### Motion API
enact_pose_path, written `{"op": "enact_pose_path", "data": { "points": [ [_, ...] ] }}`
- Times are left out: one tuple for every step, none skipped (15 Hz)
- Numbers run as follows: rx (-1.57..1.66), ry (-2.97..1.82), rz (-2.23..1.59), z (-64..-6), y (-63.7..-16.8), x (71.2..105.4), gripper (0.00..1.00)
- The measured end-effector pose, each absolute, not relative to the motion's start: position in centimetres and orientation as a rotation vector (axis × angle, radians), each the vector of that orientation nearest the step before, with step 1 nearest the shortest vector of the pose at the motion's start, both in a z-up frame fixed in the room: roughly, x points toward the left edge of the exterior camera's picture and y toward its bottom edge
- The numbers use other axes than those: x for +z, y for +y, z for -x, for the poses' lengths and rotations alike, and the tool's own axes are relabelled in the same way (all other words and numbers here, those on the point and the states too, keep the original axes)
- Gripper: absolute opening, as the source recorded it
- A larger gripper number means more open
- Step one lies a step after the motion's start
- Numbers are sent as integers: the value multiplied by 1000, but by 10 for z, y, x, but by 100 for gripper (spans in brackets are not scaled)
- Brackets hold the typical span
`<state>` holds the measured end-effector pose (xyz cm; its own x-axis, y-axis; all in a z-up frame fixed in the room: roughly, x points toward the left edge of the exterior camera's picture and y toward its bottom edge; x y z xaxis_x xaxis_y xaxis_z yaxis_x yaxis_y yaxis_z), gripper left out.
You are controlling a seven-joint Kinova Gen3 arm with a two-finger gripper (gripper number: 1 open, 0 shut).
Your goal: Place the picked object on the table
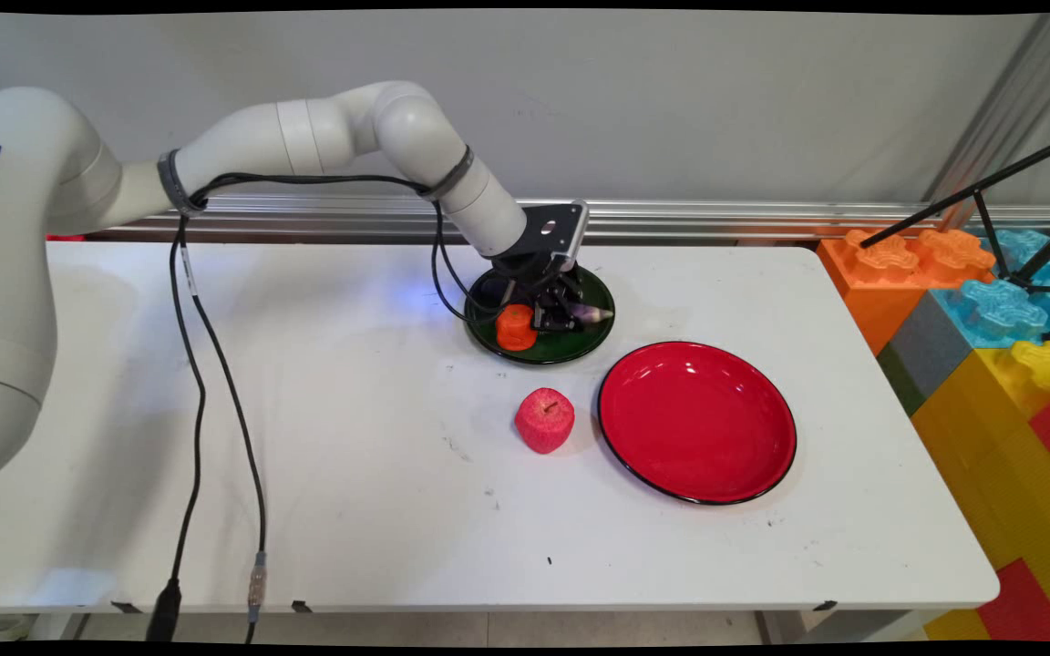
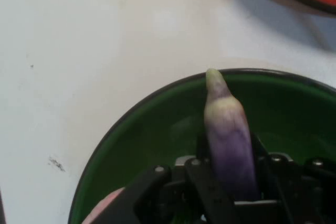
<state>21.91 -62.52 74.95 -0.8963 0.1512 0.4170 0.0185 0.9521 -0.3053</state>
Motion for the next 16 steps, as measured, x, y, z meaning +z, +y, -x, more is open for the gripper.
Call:
{"op": "enact_pose_path", "data": {
  "points": [
    [411,-2654,120,-218,-624,752,0],
    [413,-2649,114,-218,-623,757,0],
    [415,-2645,108,-216,-622,761,0],
    [421,-2639,103,-214,-621,768,0],
    [426,-2635,99,-212,-619,774,0],
    [434,-2631,91,-210,-617,782,0],
    [445,-2627,79,-207,-615,792,0],
    [454,-2625,62,-206,-613,800,0],
    [464,-2623,41,-204,-610,810,0],
    [472,-2620,23,-202,-607,818,0],
    [477,-2618,10,-200,-605,824,0],
    [485,-2615,-8,-198,-602,833,0],
    [490,-2609,-35,-194,-596,844,0],
    [491,-2604,-59,-191,-591,853,0],
    [490,-2599,-85,-187,-585,861,0],
    [486,-2594,-112,-184,-579,869,0]
  ]
}}
